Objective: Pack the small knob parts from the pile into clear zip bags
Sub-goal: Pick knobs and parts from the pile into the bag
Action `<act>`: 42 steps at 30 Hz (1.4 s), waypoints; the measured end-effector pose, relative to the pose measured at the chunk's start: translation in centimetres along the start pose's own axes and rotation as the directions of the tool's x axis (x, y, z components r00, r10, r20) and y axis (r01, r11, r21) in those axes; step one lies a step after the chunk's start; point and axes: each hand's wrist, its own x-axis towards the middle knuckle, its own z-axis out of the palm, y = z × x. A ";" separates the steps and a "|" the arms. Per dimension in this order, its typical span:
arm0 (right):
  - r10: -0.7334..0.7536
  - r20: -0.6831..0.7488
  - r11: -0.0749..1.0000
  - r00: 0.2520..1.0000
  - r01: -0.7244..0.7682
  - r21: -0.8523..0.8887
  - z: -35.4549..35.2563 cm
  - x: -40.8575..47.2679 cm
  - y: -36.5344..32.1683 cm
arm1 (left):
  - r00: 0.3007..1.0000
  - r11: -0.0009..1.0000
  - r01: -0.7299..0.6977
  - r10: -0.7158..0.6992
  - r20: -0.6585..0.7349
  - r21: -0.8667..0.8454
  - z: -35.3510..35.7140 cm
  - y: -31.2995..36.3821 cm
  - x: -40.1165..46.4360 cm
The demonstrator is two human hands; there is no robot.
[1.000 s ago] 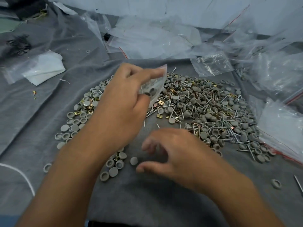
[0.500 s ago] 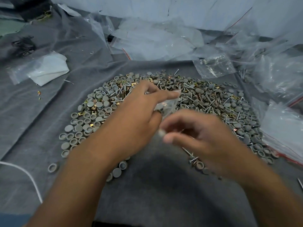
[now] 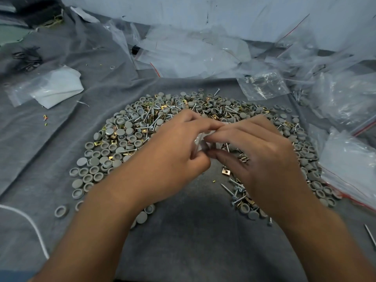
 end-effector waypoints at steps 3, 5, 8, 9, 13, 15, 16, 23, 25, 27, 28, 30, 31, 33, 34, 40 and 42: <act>0.004 0.049 0.998 0.999 -0.001 -0.056 0.0 0.0 0.1 | 1.000 1.000 0.014 -0.015 0.006 0.026 0.1 0.2 0.0; 0.018 0.052 0.997 0.998 -0.014 -0.079 0.0 -0.1 0.0 | 1.000 1.000 0.016 -0.017 0.011 0.025 0.1 0.3 0.0; 0.039 0.033 0.996 0.999 -0.036 -0.079 -0.4 -0.1 0.0 | 1.000 1.000 0.016 -0.016 0.001 0.015 0.0 0.3 -0.1; 0.041 0.034 0.996 0.999 -0.038 -0.083 -0.5 -0.1 0.1 | 1.000 1.000 0.016 -0.016 -0.006 0.016 -0.1 0.4 -0.1; 0.014 0.068 0.993 0.998 -0.006 -0.116 -0.9 -0.3 0.6 | 0.999 1.000 0.005 -0.004 -0.039 0.025 -0.1 0.5 -0.1; -0.002 0.066 0.992 0.998 0.010 -0.127 -1.0 -0.3 0.7 | 0.998 1.000 0.000 0.002 -0.061 0.028 -0.3 0.8 0.0; -0.004 0.058 0.991 0.998 0.012 -0.131 -1.0 -0.3 0.7 | 0.997 1.000 -0.002 0.004 -0.079 0.025 -0.4 0.9 0.0; -0.046 -0.182 0.998 0.982 0.036 -0.057 -1.2 -0.1 -0.7 | 0.960 0.992 -0.109 0.121 -0.253 0.062 -1.5 2.4 -0.7; -0.043 -0.277 0.999 0.960 0.034 -0.038 -1.4 0.1 -0.7 | 0.944 0.990 -0.124 0.140 -0.299 0.074 -2.0 2.7 -0.8; -0.012 -0.292 1.000 0.956 0.011 -0.003 -1.4 0.1 -0.7 | 0.938 0.989 -0.116 0.138 -0.317 0.088 -2.1 2.7 -0.9; 0.002 -0.297 1.000 0.955 0.005 0.023 -1.4 0.1 -0.7 | 0.931 0.988 -0.117 0.144 -0.336 0.099 -2.1 2.8 -0.9; 0.063 -0.310 0.995 0.949 -0.035 0.093 -1.4 0.2 -0.3 | 0.909 0.987 -0.114 0.149 -0.389 0.110 -2.0 2.6 -0.7; 0.126 -0.304 0.987 0.944 -0.090 0.132 -1.5 0.1 0.0 | 0.900 0.990 -0.099 0.134 -0.414 0.105 -1.9 2.3 -0.6; 0.302 -0.195 0.945 0.933 -0.266 0.190 -1.8 0.1 0.9 | 0.888 0.995 -0.035 0.072 -0.455 0.091 -1.8 1.7 -0.4; 0.385 -0.073 0.912 0.920 -0.368 0.180 -1.9 0.0 1.4 | 0.885 0.996 0.000 0.041 -0.464 0.089 -1.7 1.4 -0.3; 0.533 0.623 0.835 0.572 -0.476 -0.278 -1.3 -1.4 1.7 | 0.892 0.996 0.043 -0.003 -0.452 0.078 -1.0 0.8 -0.3; 0.548 0.657 0.828 0.518 -0.444 -0.341 -1.0 -1.4 1.3 | 0.895 0.996 0.043 -0.004 -0.446 0.078 -0.8 0.7 -0.2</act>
